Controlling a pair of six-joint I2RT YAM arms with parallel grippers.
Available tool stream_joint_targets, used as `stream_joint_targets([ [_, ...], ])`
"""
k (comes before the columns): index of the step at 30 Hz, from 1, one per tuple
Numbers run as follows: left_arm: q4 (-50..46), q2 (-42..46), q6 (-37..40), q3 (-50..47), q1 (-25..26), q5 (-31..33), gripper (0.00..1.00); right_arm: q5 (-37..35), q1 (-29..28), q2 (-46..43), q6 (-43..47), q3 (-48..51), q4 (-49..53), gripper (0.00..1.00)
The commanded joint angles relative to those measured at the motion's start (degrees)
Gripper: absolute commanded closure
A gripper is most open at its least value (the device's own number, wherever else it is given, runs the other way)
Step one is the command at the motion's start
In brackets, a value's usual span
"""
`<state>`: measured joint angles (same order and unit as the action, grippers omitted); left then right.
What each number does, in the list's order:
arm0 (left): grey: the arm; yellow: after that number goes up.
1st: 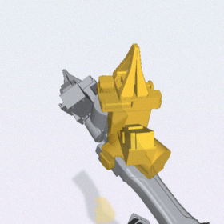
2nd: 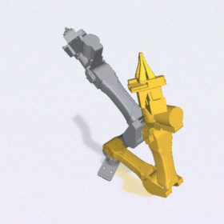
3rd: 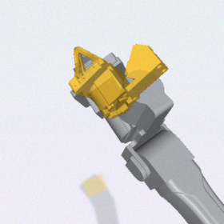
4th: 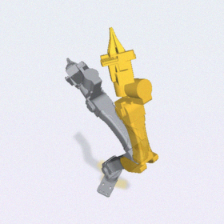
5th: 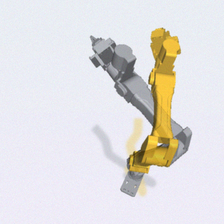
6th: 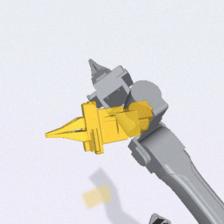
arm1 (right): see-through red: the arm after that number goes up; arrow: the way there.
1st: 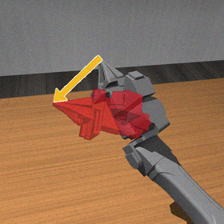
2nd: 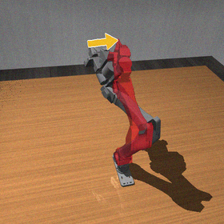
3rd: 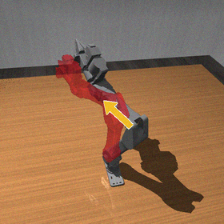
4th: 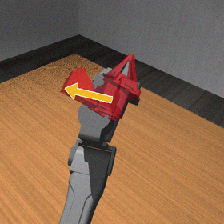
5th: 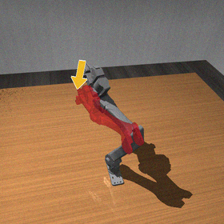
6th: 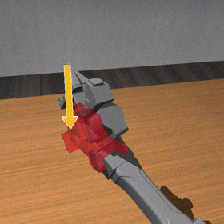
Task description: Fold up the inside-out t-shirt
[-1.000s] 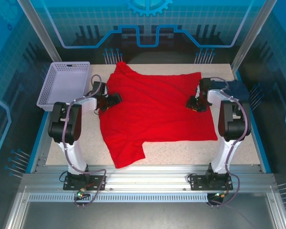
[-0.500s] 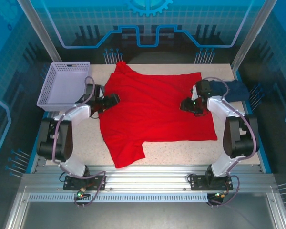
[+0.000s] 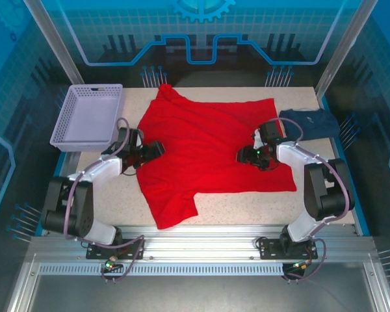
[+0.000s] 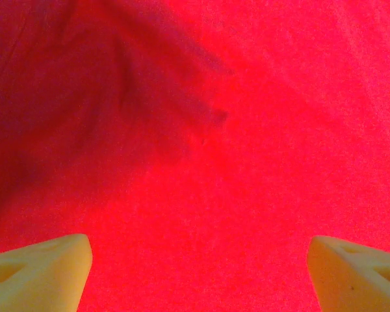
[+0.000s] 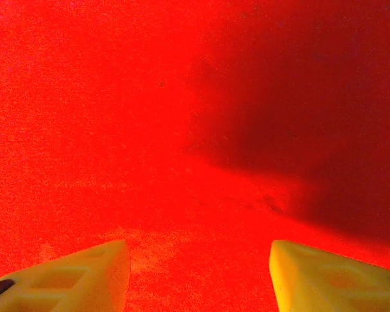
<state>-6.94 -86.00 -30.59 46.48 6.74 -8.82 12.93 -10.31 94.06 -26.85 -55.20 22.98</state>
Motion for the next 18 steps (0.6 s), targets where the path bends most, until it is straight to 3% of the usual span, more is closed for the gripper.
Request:
stream_joint_targets([
  [1,3.88,-7.22,-0.18,7.87,-1.4,1.62,0.13,1.72,-0.81,1.63,-1.45,-2.95,-3.16,0.41],
  [14,-2.48,-39.84,0.36,43.49,-3.97,-1.35,0.13,0.67,-1.47,3.85,0.03,-5.09,-3.38,0.41],
  [18,-9.79,-48.79,0.05,55.19,-4.61,-1.36,0.14,0.17,-1.42,3.94,0.35,-5.44,-2.96,0.41],
])
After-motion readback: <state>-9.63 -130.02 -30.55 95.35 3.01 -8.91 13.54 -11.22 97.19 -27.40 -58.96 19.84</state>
